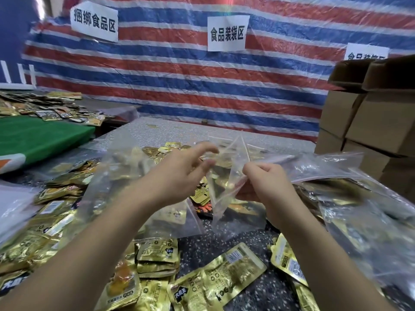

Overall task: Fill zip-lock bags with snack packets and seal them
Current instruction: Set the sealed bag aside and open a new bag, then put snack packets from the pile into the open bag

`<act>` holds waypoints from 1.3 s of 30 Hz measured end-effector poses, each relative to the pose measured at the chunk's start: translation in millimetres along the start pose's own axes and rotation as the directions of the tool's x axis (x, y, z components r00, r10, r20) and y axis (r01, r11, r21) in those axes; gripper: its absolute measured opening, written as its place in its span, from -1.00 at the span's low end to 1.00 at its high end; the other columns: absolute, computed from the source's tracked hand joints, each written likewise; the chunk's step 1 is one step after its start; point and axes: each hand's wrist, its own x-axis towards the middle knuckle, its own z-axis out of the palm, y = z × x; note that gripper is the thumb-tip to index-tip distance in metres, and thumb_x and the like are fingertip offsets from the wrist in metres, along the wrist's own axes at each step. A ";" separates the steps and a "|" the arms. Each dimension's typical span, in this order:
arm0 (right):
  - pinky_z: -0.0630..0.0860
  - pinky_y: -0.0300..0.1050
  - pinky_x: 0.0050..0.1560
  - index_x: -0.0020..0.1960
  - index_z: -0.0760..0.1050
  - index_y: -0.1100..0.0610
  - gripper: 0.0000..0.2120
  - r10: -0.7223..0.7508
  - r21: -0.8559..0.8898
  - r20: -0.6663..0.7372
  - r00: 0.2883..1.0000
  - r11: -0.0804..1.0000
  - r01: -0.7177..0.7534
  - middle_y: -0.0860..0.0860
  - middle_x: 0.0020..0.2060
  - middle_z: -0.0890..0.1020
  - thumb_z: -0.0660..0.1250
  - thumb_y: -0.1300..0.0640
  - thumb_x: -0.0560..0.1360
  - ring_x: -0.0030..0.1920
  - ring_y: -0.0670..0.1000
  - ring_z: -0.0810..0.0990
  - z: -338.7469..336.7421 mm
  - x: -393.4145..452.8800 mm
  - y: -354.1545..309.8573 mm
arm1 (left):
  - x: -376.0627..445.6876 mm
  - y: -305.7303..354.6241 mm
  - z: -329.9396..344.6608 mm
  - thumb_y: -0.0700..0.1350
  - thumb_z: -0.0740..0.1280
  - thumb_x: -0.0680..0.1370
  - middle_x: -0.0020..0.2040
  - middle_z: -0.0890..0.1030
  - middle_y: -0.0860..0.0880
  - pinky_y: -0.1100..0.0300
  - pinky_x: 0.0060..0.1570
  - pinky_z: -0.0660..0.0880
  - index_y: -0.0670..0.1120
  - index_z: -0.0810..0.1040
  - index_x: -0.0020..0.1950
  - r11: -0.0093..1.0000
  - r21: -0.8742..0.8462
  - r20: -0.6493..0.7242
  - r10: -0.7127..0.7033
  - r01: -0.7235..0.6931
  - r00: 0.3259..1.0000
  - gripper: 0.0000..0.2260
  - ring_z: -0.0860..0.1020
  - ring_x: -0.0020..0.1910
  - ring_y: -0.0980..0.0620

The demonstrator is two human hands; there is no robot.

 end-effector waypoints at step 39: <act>0.57 0.01 0.15 0.34 0.46 -0.03 -0.39 0.567 -0.982 0.146 0.811 -0.014 0.186 -0.14 0.01 0.57 0.58 -0.07 0.35 0.07 0.00 0.58 -66.1 0.5 8.2 | -0.8 -46.9 -3.4 -0.08 0.23 0.65 -0.15 0.60 0.06 0.05 -0.19 0.62 0.04 0.53 -0.05 0.946 0.253 0.172 -0.249 0.201 0.953 -0.87 0.61 -0.22 0.00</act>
